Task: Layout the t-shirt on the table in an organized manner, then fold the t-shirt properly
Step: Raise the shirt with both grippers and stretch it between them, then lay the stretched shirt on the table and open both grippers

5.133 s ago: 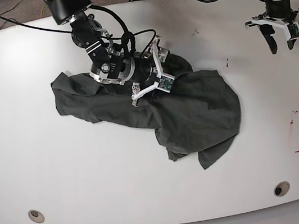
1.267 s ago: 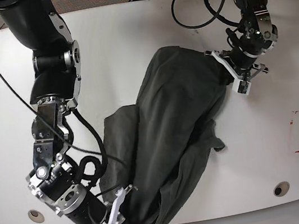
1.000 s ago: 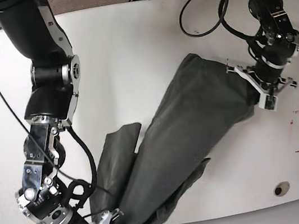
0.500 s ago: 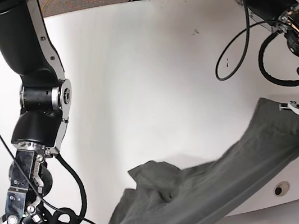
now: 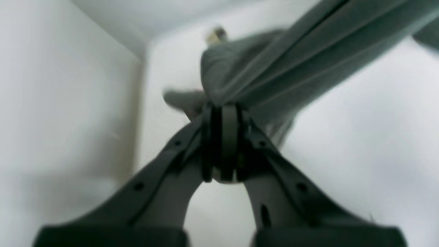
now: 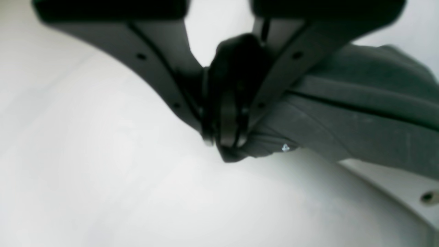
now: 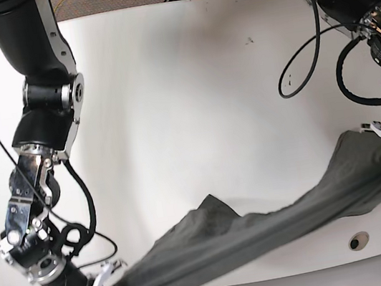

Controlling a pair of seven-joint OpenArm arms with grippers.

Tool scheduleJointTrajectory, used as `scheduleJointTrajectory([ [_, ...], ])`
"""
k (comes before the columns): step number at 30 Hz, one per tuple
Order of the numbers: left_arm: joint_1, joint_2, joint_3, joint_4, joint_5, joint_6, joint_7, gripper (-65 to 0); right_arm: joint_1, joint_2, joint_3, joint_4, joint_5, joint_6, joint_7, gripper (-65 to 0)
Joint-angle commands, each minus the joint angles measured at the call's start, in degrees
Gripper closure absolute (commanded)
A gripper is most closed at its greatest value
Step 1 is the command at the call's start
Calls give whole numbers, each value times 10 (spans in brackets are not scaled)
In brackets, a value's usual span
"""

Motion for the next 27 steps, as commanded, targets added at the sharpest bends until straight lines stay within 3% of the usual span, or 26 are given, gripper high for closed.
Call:
scheduleJointTrajectory([
  [1, 29, 10, 1, 7, 16, 5, -2, -8, -29, 8, 25, 27, -10, -15, 8, 0],
  [10, 198, 31, 1, 5, 16, 5, -66, -10, -226, 4, 84, 49, -10, -15, 10, 0],
  [15, 281, 36, 1, 5, 16, 5, -72, -10, -328, -9, 124, 48, 14, -15, 11, 0],
  [27, 376, 34, 0, 5, 17, 5, -102, -10, -454, -10, 170, 48, 85, -15, 11, 0],
])
